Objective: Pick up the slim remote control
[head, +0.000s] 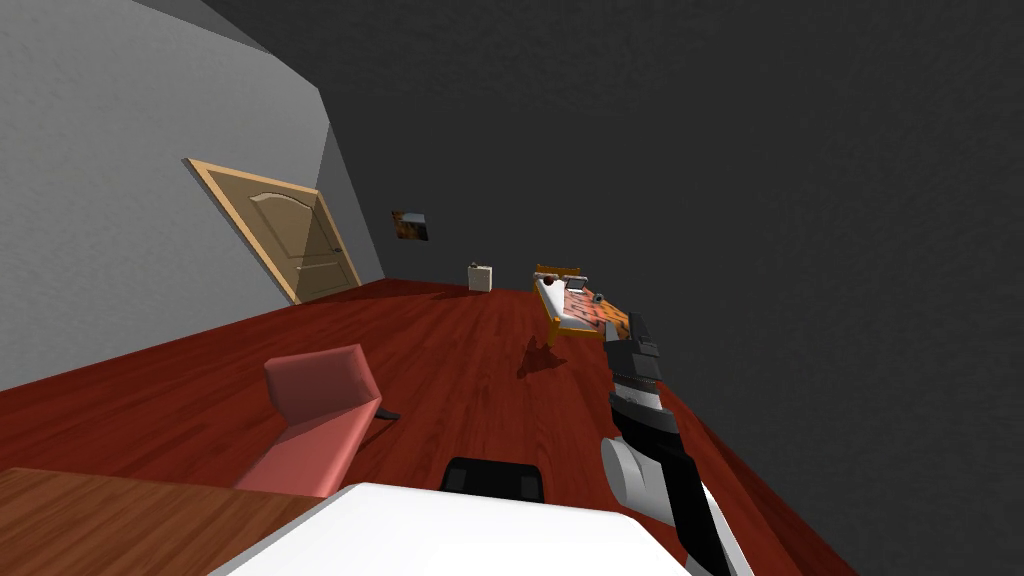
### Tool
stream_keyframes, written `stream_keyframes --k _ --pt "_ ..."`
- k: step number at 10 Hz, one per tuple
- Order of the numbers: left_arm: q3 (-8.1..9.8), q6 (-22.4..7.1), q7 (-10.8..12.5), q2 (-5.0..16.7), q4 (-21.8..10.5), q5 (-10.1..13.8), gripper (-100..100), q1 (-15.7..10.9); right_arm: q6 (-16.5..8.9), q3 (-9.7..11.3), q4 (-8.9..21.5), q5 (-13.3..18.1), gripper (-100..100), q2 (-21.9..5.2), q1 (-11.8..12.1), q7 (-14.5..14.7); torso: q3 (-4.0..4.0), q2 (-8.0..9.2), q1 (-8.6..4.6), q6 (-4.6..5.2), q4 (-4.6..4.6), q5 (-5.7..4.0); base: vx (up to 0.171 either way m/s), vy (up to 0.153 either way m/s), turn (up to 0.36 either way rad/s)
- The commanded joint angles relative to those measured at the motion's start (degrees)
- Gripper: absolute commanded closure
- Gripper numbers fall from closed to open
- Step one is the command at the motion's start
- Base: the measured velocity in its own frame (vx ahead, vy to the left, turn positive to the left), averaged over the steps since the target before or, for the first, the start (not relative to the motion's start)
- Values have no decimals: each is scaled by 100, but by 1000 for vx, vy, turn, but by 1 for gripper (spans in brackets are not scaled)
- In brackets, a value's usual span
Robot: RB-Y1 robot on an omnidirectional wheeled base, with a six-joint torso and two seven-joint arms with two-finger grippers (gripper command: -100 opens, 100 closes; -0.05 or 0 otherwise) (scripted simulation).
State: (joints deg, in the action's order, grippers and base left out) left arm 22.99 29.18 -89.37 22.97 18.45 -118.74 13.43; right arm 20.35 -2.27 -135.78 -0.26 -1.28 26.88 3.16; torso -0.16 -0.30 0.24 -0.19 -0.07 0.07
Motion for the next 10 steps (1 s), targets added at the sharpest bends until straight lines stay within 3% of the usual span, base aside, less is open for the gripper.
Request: stream_keyframes --k 1,2,3,4,10 --pt "0 0 0 0 0 0 100 0 0 0 0 0 0 0 0 0 0 0 0 0 0 0 0 0 0" --pt "-1 0 -2 0 1 -1 100 -1 0 0 0 0 0 0 0 0 0 0 0 -1 0 0 0 0 0" --pt "-2 0 -4 0 1 -2 0 -1 0 0 0 0 0 0 0 0 0 0 0 -3 0 0 0 0 0" --pt "8 160 109 89 168 -81 100 84 0 0 0 0 0 0 0 0 0 0 0 -2 0 0 11 -32 34" --pt "129 449 63 314 221 -115 100 120 0 0 0 0 0 0 0 0 -4 -4 -15 -2 -4 -9 13 -41 17"
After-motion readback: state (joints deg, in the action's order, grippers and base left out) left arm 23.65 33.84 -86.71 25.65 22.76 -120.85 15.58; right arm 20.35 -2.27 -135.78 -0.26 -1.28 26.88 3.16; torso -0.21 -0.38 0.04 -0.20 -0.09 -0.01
